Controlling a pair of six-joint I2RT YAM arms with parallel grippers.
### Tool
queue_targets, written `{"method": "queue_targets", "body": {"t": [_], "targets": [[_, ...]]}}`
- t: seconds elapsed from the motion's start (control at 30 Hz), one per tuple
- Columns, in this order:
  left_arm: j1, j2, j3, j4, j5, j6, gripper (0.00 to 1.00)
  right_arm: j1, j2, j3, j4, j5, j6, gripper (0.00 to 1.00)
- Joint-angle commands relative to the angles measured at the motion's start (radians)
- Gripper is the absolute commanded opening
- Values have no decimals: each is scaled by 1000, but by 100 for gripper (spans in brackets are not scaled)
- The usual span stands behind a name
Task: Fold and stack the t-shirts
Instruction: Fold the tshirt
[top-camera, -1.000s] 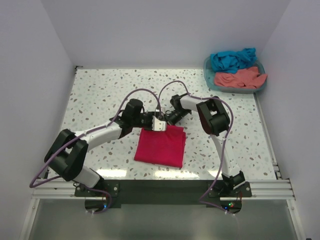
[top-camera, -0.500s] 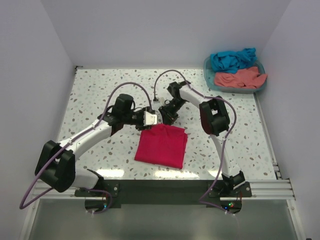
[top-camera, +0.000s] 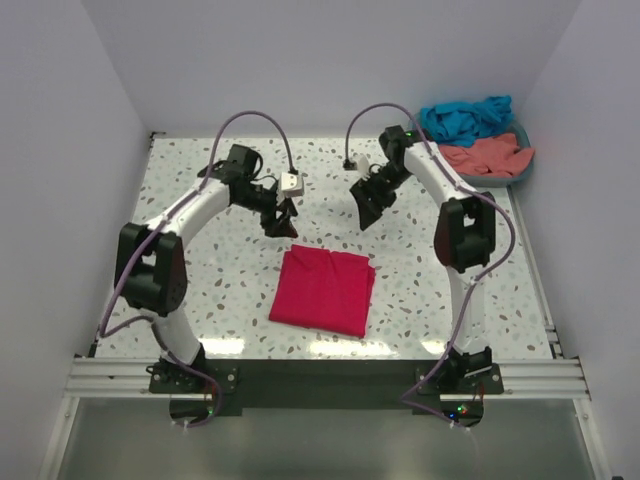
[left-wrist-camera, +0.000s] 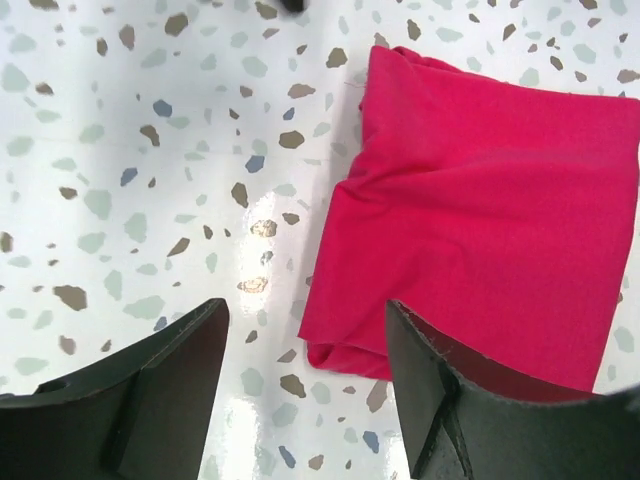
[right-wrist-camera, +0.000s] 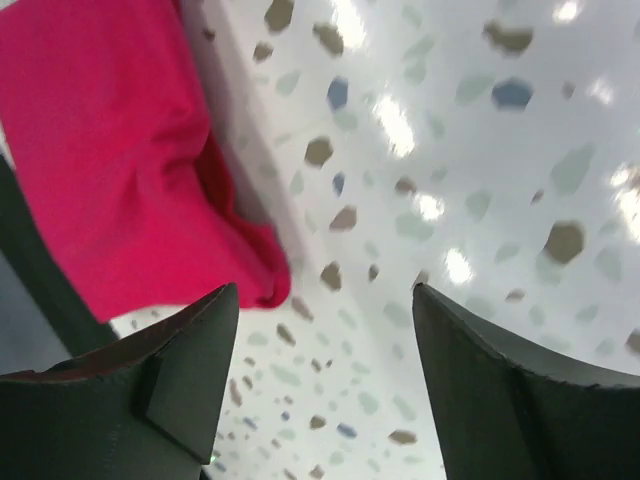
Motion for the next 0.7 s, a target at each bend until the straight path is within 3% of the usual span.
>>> {"method": "queue_targets", "body": {"t": [0.0,0.33,0.67], "targets": [[31,142,141,-254,118,16,69,-13,-129,-134,-95,-85,-50,75],[48,425,334,-388,129,-52,67,-10,-117,-348,101,-200,92,75],[47,466,298,-360,98,-81,64,-1,-88,-420,121,-197,85,67]]}}
